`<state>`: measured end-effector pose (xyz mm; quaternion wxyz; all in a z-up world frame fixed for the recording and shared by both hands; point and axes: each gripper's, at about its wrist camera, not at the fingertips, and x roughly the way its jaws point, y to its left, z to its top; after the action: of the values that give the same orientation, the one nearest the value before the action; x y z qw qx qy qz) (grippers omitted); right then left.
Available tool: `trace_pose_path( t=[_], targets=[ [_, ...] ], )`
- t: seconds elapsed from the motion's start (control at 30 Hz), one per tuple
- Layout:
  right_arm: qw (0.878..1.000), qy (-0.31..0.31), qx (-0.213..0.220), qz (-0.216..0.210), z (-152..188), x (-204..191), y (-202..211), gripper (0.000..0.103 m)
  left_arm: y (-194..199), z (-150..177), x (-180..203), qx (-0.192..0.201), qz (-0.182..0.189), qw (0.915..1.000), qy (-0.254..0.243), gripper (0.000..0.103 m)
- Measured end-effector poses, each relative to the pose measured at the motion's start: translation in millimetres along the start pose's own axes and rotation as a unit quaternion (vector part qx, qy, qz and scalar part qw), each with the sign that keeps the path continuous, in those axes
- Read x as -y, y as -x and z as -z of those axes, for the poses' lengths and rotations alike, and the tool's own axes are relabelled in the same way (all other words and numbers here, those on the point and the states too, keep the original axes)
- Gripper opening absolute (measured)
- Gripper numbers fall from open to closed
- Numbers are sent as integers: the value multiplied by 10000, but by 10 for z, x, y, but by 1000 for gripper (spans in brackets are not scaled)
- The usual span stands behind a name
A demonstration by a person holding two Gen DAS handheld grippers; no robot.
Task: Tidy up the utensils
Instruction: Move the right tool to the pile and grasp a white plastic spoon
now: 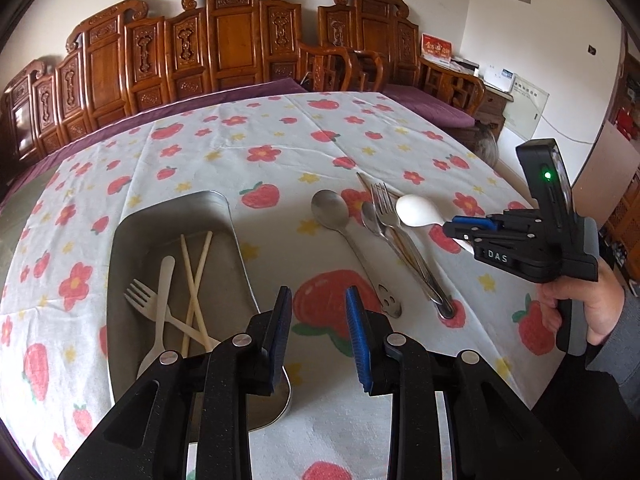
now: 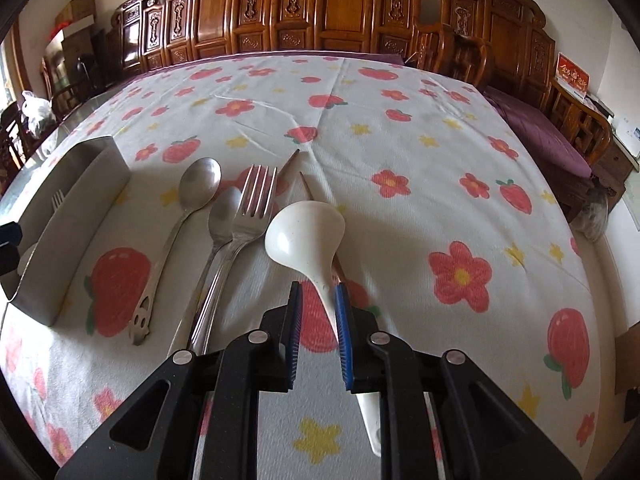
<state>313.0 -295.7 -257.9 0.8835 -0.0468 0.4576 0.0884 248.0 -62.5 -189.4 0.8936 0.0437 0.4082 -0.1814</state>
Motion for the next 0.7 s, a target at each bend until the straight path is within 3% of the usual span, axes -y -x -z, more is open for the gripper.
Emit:
trace_pose_path(
  t=[0.53,0.7],
  targets=[
    [9996,179,-90,-180,-13,-66,-141,20,-102,14,70,-105,-95,9998,-114,26],
    [9994,224,-25,-268,-13,-72,-125,11,-125,-90,143,-90,-201,9996,-165,26]
  ],
)
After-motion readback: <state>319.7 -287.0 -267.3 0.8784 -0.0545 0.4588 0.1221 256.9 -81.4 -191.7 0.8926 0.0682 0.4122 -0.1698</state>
